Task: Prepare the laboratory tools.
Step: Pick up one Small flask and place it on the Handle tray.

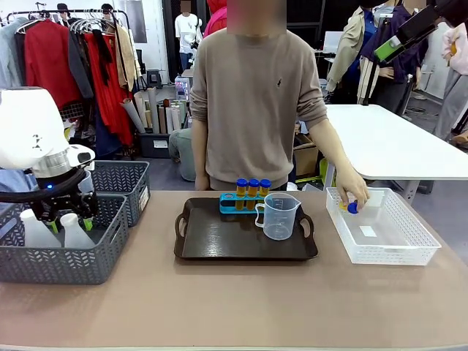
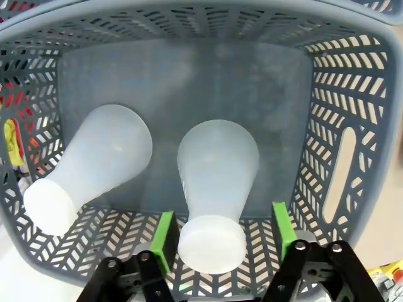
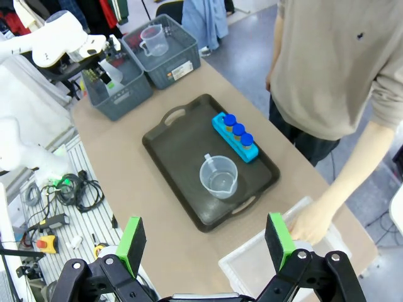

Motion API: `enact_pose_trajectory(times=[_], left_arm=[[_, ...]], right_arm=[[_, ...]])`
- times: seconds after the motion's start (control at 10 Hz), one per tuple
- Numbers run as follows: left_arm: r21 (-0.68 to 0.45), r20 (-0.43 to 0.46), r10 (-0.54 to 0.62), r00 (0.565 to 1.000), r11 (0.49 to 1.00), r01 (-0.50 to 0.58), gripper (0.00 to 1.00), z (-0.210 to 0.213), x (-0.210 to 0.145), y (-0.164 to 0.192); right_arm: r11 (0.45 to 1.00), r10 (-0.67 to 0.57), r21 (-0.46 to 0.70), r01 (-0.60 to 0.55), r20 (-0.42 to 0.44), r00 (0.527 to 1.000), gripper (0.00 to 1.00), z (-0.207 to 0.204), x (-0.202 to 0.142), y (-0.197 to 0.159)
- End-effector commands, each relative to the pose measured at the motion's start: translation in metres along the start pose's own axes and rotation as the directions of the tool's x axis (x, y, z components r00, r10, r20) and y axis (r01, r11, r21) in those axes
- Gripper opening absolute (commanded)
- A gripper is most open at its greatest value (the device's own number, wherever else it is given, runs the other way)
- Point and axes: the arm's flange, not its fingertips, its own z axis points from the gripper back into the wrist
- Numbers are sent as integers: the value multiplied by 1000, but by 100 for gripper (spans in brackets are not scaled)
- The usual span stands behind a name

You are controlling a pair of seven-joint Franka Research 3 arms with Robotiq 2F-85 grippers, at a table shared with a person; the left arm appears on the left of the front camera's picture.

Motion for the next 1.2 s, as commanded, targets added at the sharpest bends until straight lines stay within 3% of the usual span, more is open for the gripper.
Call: enact_pose_trajectory(times=[0.0,0.1,0.4,0.6,1.1], left_arm=[[-13,17,1,1000,1000,-1,21,2,2,6],[-11,17,4,1000,1000,-4,2,2,2,6],[-10,30,7,1000,1000,-7,0,10,2,8],[-24,41,5,999,1000,-4,0,43,2,1],[43,136,-219,966,976,215,0,238,1,-70]], right_arm=[[1000,0,-3,0,2,1000,100,1,0,2],[1000,0,-3,0,2,1000,100,1,0,2],[1000,0,-3,0,2,1000,100,1,0,2],[1000,0,-3,0,2,1000,100,1,0,2],[1000,0,-3,0,2,1000,100,1,0,2]])
